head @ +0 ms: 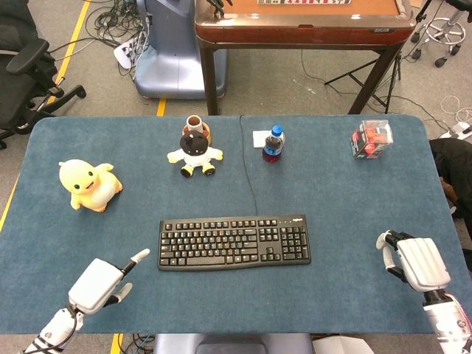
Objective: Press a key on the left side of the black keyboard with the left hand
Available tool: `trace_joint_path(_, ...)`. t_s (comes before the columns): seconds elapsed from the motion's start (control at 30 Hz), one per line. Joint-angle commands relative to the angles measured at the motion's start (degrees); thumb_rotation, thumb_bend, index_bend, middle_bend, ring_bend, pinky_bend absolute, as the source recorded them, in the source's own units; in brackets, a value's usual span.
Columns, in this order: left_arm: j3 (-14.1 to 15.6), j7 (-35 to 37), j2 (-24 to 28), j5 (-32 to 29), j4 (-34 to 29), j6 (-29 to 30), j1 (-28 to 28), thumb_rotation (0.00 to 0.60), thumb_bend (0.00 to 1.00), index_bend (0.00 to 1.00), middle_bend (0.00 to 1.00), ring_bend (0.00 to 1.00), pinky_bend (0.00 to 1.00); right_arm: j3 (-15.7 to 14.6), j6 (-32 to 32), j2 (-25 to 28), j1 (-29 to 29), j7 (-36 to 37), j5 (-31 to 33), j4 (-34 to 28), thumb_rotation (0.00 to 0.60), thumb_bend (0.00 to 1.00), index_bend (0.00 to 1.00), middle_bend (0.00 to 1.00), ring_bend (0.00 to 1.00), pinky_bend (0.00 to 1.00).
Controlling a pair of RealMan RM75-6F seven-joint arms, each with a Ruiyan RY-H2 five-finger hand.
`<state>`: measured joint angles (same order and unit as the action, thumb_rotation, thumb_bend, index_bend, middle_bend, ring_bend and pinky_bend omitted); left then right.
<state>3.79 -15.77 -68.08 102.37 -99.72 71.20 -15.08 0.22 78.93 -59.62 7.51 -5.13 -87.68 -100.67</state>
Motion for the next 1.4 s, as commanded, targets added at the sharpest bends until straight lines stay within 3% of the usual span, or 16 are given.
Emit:
trace_joint_path(0.03, -1.6, -3.7, 1.1, -3.8, -4.6, -6.4, -4.1, 0.6, 0.36, 0.11, 0.89, 0.87, 1.0, 0.0, 0.3, 0.1, -0.2, 0.0, 0.0, -0.1, 0.6, 0.7, 0.51, 0.49, 0.53, 0.88)
trace_joint_path(0.4, -6.0, -12.0, 0.5, -15.7, -9.2, -16.5, -10.5, 0.6, 0.44, 0.14, 0.88, 0.86, 1.0, 0.0, 0.8, 0.3, -0.6, 0.1, -0.2, -0.2, 0.6, 0.7, 0.51, 0.49, 0.53, 0.88)
trace_joint_path(0.63, -7.2, -20.8, 2.1, -29.4, -13.7, -20.7, -13.9, 0.6, 0.48, 0.14, 0.89, 0.88, 1.0, 0.2, 0.4, 0.1, -0.4, 0.0, -0.1, -0.1, 0.6, 0.7, 0.51, 0.49, 0.53, 0.88)
trace_joint_path(0.9, -8.0, -27.2, 0.9, -43.2, -16.3, -20.8, -19.2, 0.6, 0.51, 0.14, 0.89, 0.88, 1.0, 0.2, 0.1, 0.2, -0.2, 0.2, 0.0, 0.0, 0.6, 0.7, 0.51, 0.49, 0.53, 0.88)
trace_joint_path(1.4, -6.7, -30.6, -3.1, -58.4, -15.1, -18.9, -27.9, 0.6, 0.55, 0.13, 0.89, 0.88, 1.0, 0.1, -0.8, 0.3, 0.1, 0.8, 0.0, 0.1, 0.6, 0.7, 0.51, 0.49, 0.53, 0.88)
